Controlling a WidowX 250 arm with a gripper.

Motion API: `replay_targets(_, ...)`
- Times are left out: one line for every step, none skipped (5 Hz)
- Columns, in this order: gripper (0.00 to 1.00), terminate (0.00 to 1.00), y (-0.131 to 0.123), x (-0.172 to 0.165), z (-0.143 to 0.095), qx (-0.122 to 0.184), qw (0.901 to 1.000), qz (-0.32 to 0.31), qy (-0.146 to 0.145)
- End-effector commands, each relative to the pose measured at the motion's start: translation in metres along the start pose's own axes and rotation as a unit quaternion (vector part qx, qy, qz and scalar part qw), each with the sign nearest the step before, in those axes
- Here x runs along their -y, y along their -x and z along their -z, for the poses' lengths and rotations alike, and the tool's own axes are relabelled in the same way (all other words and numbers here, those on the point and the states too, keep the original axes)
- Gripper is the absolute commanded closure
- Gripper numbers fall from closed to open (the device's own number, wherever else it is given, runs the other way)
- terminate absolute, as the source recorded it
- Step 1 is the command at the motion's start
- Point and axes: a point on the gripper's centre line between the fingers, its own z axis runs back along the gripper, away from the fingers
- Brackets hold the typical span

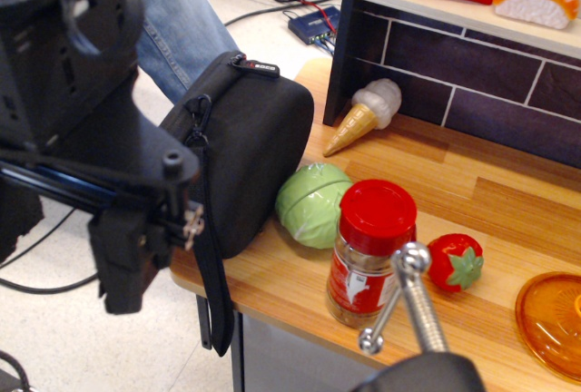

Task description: Unzip zipper bag

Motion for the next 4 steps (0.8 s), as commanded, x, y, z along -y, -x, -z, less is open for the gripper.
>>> replay_targets(0.0, 0.0, 0.0, 0.0, 0.0, 0.0, 1.0, 0.0, 0.0)
replay_targets(0.0, 0.0, -0.021, -0.02, 0.012, 0.005, 0.9999, 0.002, -0.01)
replay_targets(0.0, 0.0, -0.035, -0.035, 0.033, -0.002, 0.9998, 0.013, -0.015)
replay_targets(0.0, 0.0, -0.055, -0.051, 0.059, 0.016, 0.9993, 0.032, -0.014)
